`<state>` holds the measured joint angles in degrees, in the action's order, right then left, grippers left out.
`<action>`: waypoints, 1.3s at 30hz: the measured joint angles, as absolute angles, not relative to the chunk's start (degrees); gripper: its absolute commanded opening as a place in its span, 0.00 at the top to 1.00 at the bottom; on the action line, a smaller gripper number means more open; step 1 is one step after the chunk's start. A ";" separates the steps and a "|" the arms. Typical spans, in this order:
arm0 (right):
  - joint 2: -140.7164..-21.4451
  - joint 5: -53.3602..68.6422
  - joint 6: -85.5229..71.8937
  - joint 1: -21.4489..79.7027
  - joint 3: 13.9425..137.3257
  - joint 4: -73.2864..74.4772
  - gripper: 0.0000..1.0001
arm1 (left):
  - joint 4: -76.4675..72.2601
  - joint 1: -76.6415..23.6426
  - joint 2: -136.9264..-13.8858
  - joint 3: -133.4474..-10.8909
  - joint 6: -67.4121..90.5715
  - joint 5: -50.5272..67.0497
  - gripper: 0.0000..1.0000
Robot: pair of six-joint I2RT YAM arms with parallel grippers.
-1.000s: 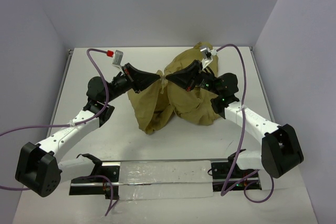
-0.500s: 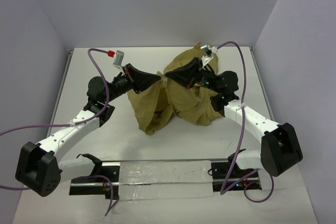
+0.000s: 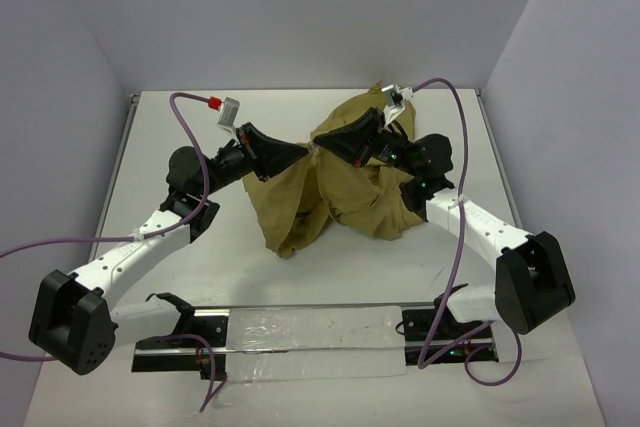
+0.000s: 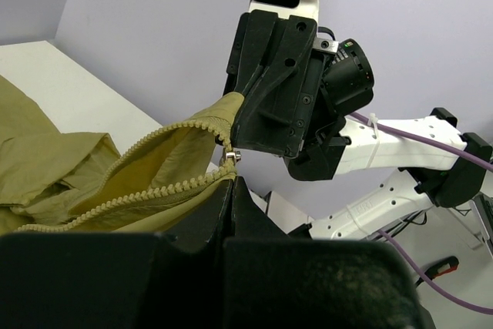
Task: Zip up the jacket
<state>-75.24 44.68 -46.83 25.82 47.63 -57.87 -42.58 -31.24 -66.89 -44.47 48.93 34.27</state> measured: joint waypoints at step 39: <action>-66.07 33.68 -44.37 26.50 34.57 -49.34 1.00 | -28.24 -31.71 -77.19 -49.95 48.84 44.80 1.00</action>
